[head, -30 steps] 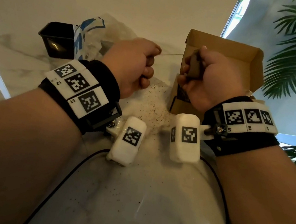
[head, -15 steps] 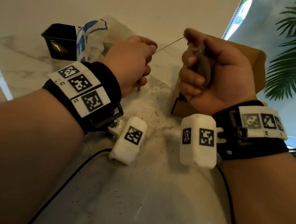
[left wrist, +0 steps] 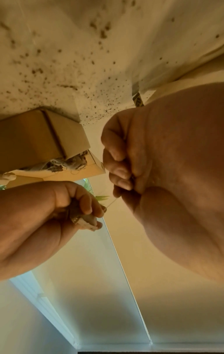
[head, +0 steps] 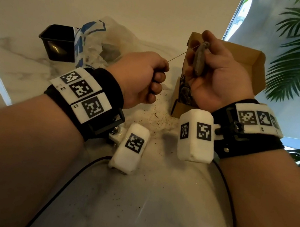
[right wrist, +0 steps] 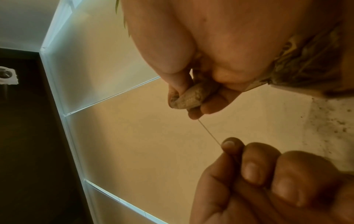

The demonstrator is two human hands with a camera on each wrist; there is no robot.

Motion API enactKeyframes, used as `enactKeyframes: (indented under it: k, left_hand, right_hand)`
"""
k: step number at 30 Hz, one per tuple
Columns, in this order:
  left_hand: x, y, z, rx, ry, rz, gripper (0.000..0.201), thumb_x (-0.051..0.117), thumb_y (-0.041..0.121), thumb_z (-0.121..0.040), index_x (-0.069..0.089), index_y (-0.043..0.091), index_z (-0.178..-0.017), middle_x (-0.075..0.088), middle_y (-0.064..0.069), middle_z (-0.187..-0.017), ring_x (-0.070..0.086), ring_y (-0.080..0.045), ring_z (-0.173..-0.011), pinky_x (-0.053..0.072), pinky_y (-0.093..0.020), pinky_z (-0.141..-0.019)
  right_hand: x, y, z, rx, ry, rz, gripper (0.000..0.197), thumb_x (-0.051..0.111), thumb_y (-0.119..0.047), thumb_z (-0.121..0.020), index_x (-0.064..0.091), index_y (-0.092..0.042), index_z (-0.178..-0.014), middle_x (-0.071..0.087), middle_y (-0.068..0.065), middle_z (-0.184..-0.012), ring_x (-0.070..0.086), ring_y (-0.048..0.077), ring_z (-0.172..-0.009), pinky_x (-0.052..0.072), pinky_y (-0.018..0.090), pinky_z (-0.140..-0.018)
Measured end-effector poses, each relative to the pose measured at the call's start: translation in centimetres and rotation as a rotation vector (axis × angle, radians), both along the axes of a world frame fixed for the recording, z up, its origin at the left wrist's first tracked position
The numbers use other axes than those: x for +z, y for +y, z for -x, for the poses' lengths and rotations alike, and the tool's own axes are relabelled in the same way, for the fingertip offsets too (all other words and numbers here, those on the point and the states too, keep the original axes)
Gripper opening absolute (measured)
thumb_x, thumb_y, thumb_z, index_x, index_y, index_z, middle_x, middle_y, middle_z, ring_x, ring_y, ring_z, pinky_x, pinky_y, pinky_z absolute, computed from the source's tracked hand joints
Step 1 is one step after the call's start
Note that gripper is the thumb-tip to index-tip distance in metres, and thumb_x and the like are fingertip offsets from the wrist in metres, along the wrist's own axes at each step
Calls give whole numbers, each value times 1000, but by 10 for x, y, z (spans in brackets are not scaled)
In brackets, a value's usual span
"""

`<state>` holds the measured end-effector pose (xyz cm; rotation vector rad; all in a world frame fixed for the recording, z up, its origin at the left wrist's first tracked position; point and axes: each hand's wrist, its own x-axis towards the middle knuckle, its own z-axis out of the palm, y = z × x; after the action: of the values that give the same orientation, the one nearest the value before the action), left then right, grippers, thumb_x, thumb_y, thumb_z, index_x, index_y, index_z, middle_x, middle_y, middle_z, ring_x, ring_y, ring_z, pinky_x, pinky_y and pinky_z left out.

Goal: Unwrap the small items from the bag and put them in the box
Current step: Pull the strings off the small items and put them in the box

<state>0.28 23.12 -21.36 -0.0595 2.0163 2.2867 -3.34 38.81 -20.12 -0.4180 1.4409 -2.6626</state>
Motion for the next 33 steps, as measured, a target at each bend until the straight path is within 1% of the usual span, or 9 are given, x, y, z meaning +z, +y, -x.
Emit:
enactKeyframes:
  k: [6,11,15,20,22,26,30,32,33]
  left_hand:
    - [-4,0,-1,140,-28,105,17,56,22,-99,71,16,-95,57,2,-79,51,-14,-64,41,-27,-54]
    - [-2,-1,-2,205,-37,120,14,58,20,-101,72,16,-100,60,1,-86,52,-12,-67,42,-26,-56]
    - [-3,-3,-1,212,-18,160,12,60,14,-101,71,17,-100,63,-2,-90,54,-11,-67,44,-24,-55]
    - [-4,-4,-1,159,-22,232,8,66,10,-96,72,16,-96,68,-1,-83,55,-11,-65,45,-24,-54]
    - [-5,-4,-3,101,-21,270,7,70,12,-94,74,17,-94,70,1,-81,57,-11,-65,46,-24,-54]
    - [-4,1,-5,-21,75,287,9,74,15,-90,75,23,-89,70,5,-79,56,-11,-67,43,-27,-58]
    - [-2,8,-9,-60,151,253,8,73,15,-90,73,23,-91,68,7,-75,57,-9,-64,43,-26,-56]
    - [-2,9,-9,-46,171,242,8,73,16,-91,72,23,-90,69,7,-76,57,-10,-65,43,-25,-56]
    - [-2,10,-10,-37,179,220,7,73,16,-91,72,23,-90,69,6,-79,57,-10,-66,43,-25,-56]
  right_hand:
    - [-1,0,3,-30,-34,69,30,43,2,-100,66,-14,-110,68,10,-103,68,21,-82,55,30,-65]
    - [-1,1,3,-67,-45,68,30,42,3,-98,66,-13,-110,63,13,-105,66,22,-84,56,31,-68]
    - [-1,0,5,-73,-47,90,27,44,0,-99,65,-9,-113,62,13,-99,63,22,-84,55,31,-68]
    - [-2,1,7,-144,-41,50,25,47,-1,-98,67,-8,-113,66,7,-83,63,18,-73,53,29,-61]
    - [-4,2,10,-218,-56,26,27,52,-3,-98,68,-9,-118,71,3,-78,65,17,-71,53,29,-59]
    - [-2,5,13,-318,-123,13,29,53,-5,-100,66,-9,-125,70,4,-77,66,15,-62,51,25,-51]
    - [6,5,18,-332,-214,-122,34,49,-10,-103,59,-16,-135,58,6,-86,56,19,-68,45,24,-51]
    - [6,3,19,-334,-225,-156,31,48,-11,-103,61,-18,-131,59,5,-86,59,21,-70,49,24,-47]
    - [5,4,19,-332,-196,-183,27,50,-11,-102,65,-19,-123,62,6,-86,63,23,-73,55,26,-52]
